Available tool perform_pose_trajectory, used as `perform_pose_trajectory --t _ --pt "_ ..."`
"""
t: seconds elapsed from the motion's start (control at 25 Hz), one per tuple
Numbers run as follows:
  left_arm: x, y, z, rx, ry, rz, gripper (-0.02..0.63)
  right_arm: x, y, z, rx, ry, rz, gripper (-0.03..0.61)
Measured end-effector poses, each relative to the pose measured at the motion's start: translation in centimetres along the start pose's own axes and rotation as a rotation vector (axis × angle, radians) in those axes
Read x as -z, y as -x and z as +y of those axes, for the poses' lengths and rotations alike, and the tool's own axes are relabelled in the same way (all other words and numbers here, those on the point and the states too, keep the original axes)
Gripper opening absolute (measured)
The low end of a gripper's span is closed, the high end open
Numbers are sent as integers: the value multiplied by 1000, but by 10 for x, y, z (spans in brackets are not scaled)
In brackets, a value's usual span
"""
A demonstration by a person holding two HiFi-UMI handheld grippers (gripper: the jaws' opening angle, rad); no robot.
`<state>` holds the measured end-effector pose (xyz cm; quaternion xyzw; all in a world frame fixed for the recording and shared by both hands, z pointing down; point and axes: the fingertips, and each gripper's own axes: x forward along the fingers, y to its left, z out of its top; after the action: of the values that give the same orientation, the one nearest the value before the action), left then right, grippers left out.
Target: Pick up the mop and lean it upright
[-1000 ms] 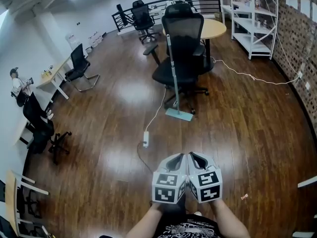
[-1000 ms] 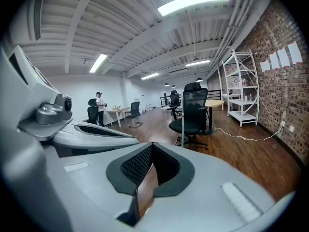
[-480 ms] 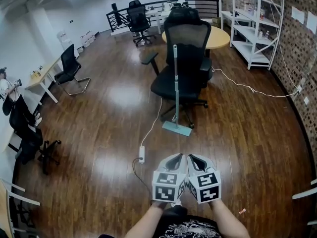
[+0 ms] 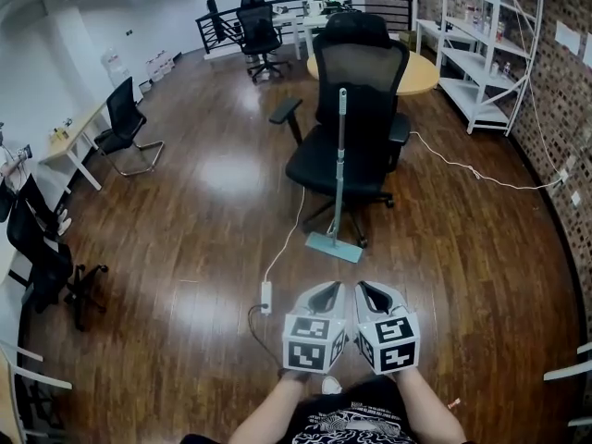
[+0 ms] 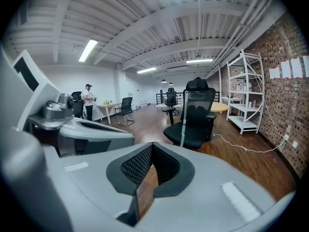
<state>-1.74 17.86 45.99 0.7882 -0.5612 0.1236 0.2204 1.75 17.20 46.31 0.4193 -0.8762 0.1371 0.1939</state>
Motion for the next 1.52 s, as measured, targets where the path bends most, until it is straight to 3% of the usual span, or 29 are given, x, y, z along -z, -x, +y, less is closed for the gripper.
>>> perform_pose_trajectory --t 0.56,0.96,1.52 --pt "-78 -129 65 -89 -13 -52 3 -65 -120 -88 -44 -16 -62 2" --pt "-146 -226 83 -143 -42 -65 3 -126 -190 -156 -137 14 -115 2" --pt "-170 -303 132 -128 -9 -39 3 -157 -288 -200 -131 30 -99 2"
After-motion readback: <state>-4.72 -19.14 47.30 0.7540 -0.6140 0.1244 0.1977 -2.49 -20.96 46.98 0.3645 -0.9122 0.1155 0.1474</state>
